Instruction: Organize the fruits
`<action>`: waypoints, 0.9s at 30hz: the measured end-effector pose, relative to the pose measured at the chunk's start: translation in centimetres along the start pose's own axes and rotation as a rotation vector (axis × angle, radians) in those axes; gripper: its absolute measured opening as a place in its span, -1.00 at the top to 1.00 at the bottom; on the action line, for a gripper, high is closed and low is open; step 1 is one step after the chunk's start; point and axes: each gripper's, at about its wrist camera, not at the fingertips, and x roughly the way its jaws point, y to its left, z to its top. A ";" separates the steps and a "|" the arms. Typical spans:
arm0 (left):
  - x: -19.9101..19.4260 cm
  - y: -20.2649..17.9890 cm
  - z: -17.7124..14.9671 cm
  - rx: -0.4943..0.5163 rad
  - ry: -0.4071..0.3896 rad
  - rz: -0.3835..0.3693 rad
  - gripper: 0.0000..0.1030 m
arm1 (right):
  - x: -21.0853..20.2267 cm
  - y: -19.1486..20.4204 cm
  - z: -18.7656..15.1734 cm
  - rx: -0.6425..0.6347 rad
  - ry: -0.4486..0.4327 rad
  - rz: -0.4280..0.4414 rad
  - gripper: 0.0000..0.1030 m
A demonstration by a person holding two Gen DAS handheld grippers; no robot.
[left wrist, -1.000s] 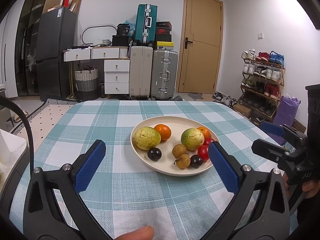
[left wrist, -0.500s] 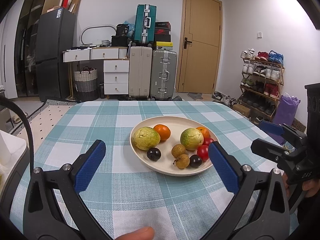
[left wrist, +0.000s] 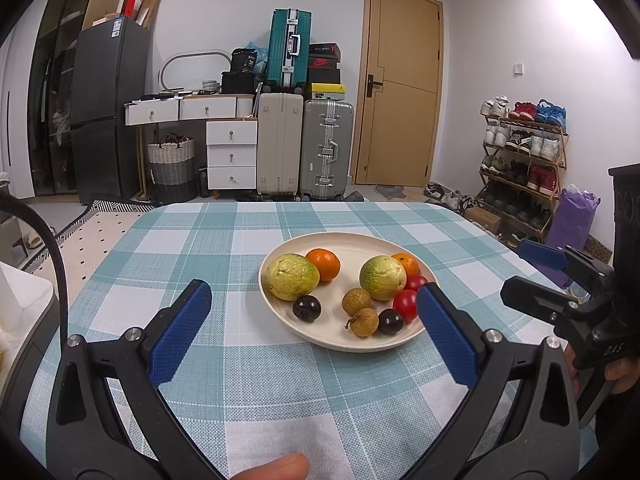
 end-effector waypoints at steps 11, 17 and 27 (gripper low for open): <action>0.1 0.0 -0.1 -0.002 0.003 0.002 -0.99 | 0.0 0.0 0.0 -0.001 0.000 0.001 -1.00; 0.1 0.0 0.0 0.001 0.002 0.002 -0.99 | 0.0 0.0 0.0 -0.001 0.003 0.002 -1.00; 0.3 -0.1 -0.1 0.004 0.005 -0.004 -0.99 | 0.0 0.1 0.0 0.000 0.002 0.003 -1.00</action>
